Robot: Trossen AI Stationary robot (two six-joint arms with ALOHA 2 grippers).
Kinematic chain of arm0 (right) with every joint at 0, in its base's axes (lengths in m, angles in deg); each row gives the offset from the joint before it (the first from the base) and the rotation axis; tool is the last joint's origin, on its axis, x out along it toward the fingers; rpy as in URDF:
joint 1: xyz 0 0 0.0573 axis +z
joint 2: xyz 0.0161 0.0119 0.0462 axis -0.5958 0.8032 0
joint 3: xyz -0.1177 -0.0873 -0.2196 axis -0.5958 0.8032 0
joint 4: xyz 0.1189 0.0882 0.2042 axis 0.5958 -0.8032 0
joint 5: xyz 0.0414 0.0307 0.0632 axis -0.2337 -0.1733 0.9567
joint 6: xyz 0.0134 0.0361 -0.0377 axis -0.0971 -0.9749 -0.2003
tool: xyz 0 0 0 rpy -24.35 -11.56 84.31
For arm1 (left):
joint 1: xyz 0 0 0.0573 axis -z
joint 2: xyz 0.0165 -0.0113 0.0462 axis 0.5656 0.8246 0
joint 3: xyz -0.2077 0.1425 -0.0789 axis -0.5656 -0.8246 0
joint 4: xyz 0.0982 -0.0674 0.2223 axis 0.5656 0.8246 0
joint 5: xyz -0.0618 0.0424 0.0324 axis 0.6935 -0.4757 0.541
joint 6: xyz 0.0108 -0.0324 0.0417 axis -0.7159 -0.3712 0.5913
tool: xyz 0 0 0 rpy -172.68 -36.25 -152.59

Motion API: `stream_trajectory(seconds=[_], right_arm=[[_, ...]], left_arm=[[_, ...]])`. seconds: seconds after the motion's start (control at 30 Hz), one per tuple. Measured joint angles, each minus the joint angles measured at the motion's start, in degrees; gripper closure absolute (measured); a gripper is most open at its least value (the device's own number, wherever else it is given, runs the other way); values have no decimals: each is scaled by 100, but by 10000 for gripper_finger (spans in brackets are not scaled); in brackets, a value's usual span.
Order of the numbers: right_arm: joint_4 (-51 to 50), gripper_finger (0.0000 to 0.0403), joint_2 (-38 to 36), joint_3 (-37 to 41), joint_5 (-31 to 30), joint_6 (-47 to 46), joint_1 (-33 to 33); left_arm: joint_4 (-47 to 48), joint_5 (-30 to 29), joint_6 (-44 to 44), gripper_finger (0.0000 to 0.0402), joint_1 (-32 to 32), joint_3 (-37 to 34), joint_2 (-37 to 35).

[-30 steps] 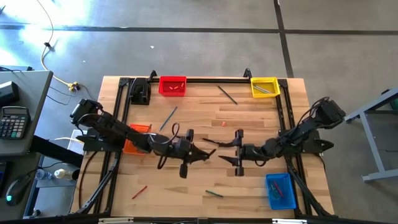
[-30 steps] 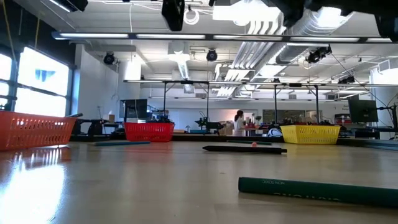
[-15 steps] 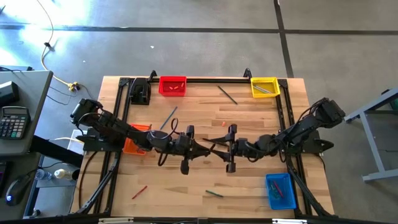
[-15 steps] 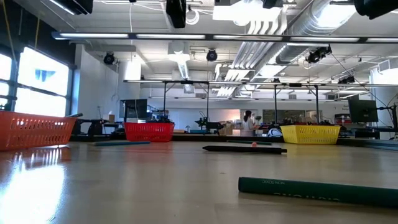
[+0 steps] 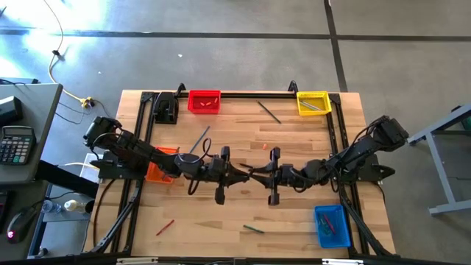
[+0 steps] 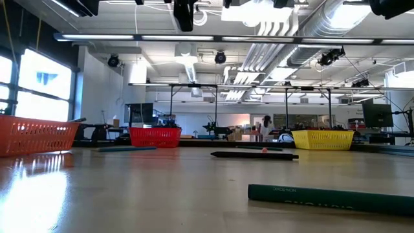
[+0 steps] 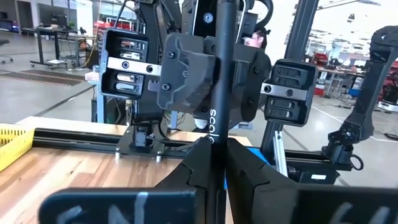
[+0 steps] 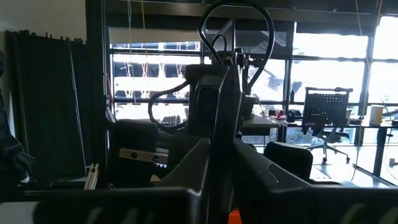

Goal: Sort crayons/erasers/pens/pencils in bins
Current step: Put the black pen into the yellow basket

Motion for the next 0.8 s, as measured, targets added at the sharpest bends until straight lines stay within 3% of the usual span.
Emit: stream_trajectory(seconds=[0.13, 0.37, 0.67, 0.8], right_arm=[[11, 393, 0, 0, -4, 9, 0], [16, 378, 0, 0, -160, 340, 2], [-63, 386, -66, 9, -965, 1242, 6], [-289, 387, -340, 4, -1684, 1718, -10]], left_arm=[[-2, -77, -27, 368, 0, 0, 0], [87, -87, 153, 317, -2, 0, 0], [352, -422, 481, 251, -12, -273, -211], [352, -323, 487, 234, -70, -497, -356]])
